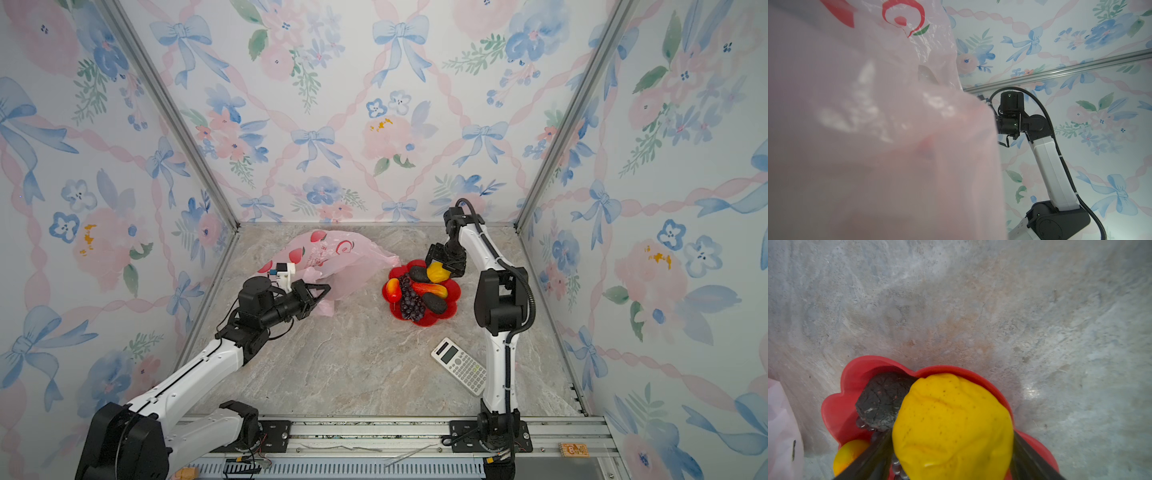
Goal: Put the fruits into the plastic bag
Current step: 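Lower the right gripper onto the yellow fruit in the red bowl, then grasp and lift the yellow fruit, carrying it toward the bag mouth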
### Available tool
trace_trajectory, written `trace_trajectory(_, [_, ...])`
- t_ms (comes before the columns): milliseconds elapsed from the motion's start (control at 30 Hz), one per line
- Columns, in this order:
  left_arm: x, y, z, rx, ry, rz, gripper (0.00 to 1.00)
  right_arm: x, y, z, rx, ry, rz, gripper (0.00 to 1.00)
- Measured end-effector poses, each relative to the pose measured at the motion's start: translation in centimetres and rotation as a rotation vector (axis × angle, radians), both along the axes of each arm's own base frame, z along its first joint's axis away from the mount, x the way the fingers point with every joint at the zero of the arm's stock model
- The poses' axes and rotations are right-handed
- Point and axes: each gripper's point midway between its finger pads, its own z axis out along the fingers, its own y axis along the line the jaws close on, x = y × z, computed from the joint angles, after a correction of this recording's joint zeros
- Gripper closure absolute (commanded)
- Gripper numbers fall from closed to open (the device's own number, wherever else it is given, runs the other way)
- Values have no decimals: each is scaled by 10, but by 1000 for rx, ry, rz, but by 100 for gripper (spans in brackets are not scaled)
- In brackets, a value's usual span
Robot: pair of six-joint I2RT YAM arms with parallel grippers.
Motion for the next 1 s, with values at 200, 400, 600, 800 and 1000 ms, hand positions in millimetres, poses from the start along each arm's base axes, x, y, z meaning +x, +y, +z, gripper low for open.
trace_trajectory(200, [0,0,0,-3,1,-5,100,0,0,-1,0,2,-1,39])
trace_trajectory(400, [-1,0,0,-5,2,-11,100,-3,0,-3,1,5,-2,44])
trace_trajectory(600, [-1,0,0,-7,2,-13,100,-13,1,11,20,-11,0,46])
trace_trajectory(800, [-1,0,1,-7,2,-16,100,-37,3,38,97,-49,-25,48])
trace_trajectory(1000, [-3,-1,1,-10,3,-25,100,-73,5,66,211,-93,-72,49])
